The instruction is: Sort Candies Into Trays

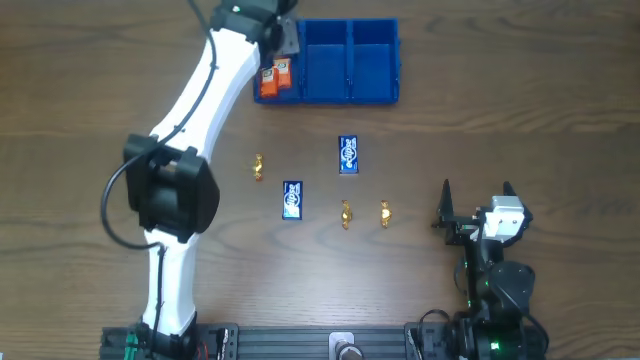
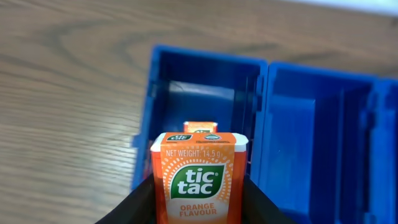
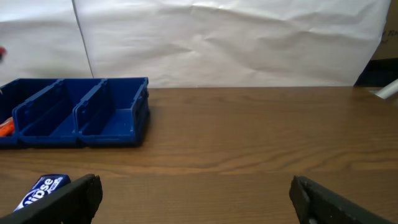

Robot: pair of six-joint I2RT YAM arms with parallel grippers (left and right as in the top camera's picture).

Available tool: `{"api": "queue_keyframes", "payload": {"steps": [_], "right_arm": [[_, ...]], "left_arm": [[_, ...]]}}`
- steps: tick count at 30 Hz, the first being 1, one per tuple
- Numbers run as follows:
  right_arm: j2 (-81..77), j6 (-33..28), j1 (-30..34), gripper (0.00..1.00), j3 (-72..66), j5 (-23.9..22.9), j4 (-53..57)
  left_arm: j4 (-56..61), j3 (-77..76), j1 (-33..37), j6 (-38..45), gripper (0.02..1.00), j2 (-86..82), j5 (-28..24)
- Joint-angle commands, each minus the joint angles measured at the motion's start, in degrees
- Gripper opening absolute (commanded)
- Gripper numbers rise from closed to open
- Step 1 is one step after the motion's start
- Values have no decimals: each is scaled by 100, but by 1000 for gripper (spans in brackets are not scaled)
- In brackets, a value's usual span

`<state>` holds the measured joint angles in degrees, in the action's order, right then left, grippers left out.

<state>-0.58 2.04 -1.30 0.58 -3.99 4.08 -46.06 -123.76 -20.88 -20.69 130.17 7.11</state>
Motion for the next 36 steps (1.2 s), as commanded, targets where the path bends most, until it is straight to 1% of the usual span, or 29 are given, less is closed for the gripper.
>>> {"api": "queue_keyframes", "payload": {"steps": [1, 9, 11, 12, 13, 14, 15, 16, 17, 21, 25, 29, 31, 33, 34, 36], "right_arm": [[39, -81, 42, 998, -11, 28, 31], [39, -83, 42, 998, -11, 28, 31], [39, -83, 42, 998, -11, 26, 31], [39, -83, 42, 998, -11, 28, 31], [39, -83, 42, 998, -11, 28, 31], [39, -83, 42, 996, -11, 26, 31], [39, -83, 42, 998, -11, 28, 31], [39, -83, 42, 998, -11, 28, 31], [39, -83, 42, 998, -11, 28, 31], [39, -83, 42, 998, -11, 28, 31], [39, -81, 42, 998, -11, 28, 31], [39, -83, 42, 998, -11, 28, 31], [39, -81, 42, 998, -11, 28, 31], [39, -81, 42, 998, -11, 26, 31], [39, -81, 42, 998, -11, 26, 31], [39, -83, 42, 998, -11, 28, 31]], "left_arm": [[142, 35, 35, 243, 354, 358, -424], [42, 37, 52, 284, 362, 389, -398], [42, 37, 72, 319, 378, 389, -398], [44, 37, 85, 363, 413, 389, -398], [37, 37, 103, 396, 494, 389, -398], [17, 37, 111, 411, 702, 382, -391], [0, 39, 116, 463, 890, 319, -354], [0, 44, 114, 540, 956, 229, -350], [13, 76, 114, 551, 1000, 90, -326], [393, 752, 52, 553, 998, -1169, 7], [1445, 2594, 72, 601, 1000, -3322, 238], [2312, 4478, 74, 962, 1000, -5539, 404], [2684, 5292, 144, 1045, 1000, -6476, 400], [3169, 6365, 367, 1047, 1000, -7637, 323], [3427, 6857, 494, 1106, 1000, -8133, 214], [3912, 7624, 739, 1421, 1000, -8911, -188]]}}
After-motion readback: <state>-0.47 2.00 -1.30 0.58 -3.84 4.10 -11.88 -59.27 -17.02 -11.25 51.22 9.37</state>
